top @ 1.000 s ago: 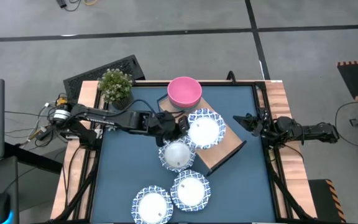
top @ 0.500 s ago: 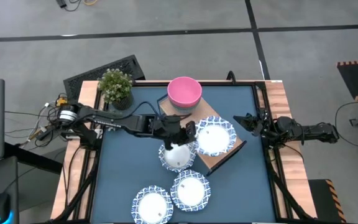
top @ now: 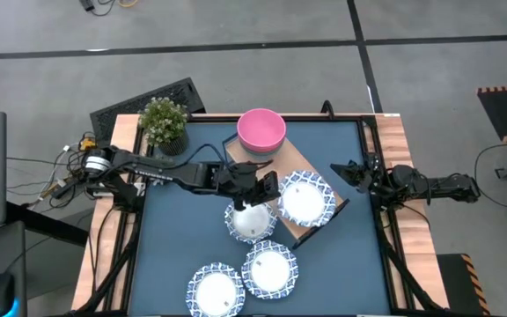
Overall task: Place and stack plates onto a shelf
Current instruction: Put the white and blue plate on the shelf, then stack the white and blue plate on the shelf
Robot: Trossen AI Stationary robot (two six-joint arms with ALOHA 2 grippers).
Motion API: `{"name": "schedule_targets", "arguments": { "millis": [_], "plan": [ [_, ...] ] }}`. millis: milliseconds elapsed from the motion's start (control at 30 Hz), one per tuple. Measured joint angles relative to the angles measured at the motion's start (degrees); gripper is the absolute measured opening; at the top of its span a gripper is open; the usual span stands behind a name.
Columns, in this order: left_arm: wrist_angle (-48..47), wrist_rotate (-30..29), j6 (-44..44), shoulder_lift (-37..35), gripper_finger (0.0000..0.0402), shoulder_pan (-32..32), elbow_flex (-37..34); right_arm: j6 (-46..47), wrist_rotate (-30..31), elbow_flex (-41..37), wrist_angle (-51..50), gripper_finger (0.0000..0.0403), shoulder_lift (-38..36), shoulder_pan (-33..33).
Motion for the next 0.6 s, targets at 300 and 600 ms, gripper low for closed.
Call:
{"name": "schedule_targets", "arguments": {
  "millis": [300,600],
  "plan": [
    [0.3,2.9,7.3,-0.9,0.0136,3.3,0.0,-2.2,-4.1,0.0,1.5,0.0058,0.0,0.4],
    [-7.4,4.2,25.2,-8.5,0.0136,3.9,-0.1,-8.9,-6.4,0.0,3.9,0.0058,0.0,3.7]
  ]
}}
